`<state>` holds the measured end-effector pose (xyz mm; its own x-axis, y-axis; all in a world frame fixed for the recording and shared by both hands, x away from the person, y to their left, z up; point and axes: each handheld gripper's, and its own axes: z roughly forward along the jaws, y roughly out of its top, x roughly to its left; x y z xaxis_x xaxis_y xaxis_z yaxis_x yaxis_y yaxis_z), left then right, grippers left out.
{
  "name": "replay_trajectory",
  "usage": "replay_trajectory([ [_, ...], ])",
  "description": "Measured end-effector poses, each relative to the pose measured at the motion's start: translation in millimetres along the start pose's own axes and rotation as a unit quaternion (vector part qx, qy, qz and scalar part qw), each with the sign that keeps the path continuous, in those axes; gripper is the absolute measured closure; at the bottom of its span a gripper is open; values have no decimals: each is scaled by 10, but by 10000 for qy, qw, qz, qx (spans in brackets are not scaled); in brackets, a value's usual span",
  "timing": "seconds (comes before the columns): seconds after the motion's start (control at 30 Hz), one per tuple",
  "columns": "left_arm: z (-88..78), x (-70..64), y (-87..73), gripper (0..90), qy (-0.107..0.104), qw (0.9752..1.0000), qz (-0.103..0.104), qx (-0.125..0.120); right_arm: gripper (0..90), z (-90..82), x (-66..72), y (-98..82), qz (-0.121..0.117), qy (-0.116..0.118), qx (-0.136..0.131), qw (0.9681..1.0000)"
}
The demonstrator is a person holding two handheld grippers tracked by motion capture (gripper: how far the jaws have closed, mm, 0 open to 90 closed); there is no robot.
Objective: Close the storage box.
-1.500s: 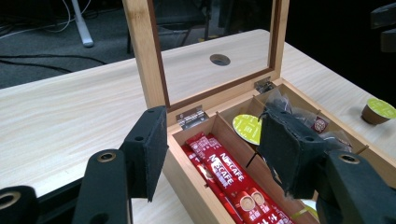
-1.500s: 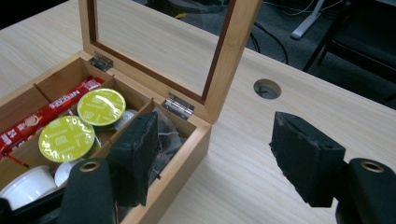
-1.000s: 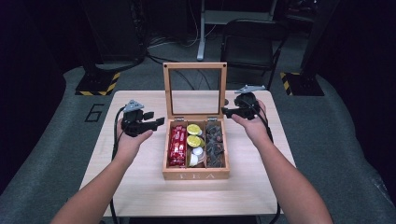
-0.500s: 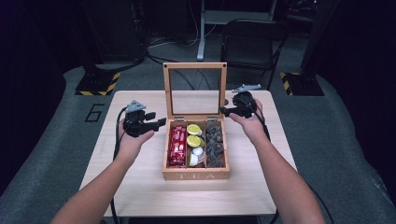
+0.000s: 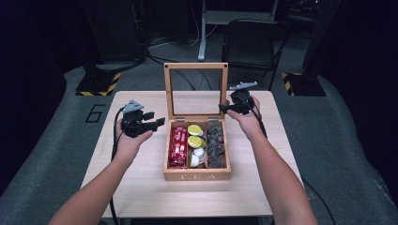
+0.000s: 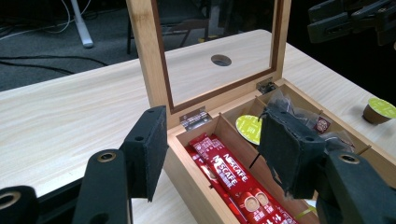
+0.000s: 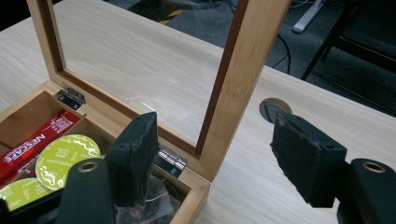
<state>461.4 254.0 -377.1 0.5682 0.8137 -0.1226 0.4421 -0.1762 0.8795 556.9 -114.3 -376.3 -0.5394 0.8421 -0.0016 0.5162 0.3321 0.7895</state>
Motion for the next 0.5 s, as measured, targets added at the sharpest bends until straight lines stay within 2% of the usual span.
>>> replay_trajectory([
  [0.07, -7, -8, 12, 418, -6, 10000, 12, 7, 311, 28, 7, -2, 33, 5, 25, 10000],
  [0.1, -8, -12, 16, 418, -16, 10000, 19, 11, 312, 38, -2, -5, -46, -2, 29, 10000],
  [0.17, -10, -18, 22, 418, -20, 10000, 79, 31, 312, 61, -3, -3, -48, -15, 33, 10000],
  [0.23, -5, -28, 27, 418, -25, 10000, 74, 7, 312, 82, 10, 5, 14, -24, 33, 10000],
  [0.27, -3, -30, 31, 418, -22, 10000, 73, 14, 312, 93, -3, 9, -95, -23, 41, 9999],
  [0.43, 9, -35, 41, 418, -38, 10000, 74, 47, 312, 148, -2, 37, 10, -8, 31, 10000],
  [0.5, 12, -31, 39, 418, -40, 9999, 86, 70, 312, 170, -19, 40, -74, -26, 48, 10000],
])
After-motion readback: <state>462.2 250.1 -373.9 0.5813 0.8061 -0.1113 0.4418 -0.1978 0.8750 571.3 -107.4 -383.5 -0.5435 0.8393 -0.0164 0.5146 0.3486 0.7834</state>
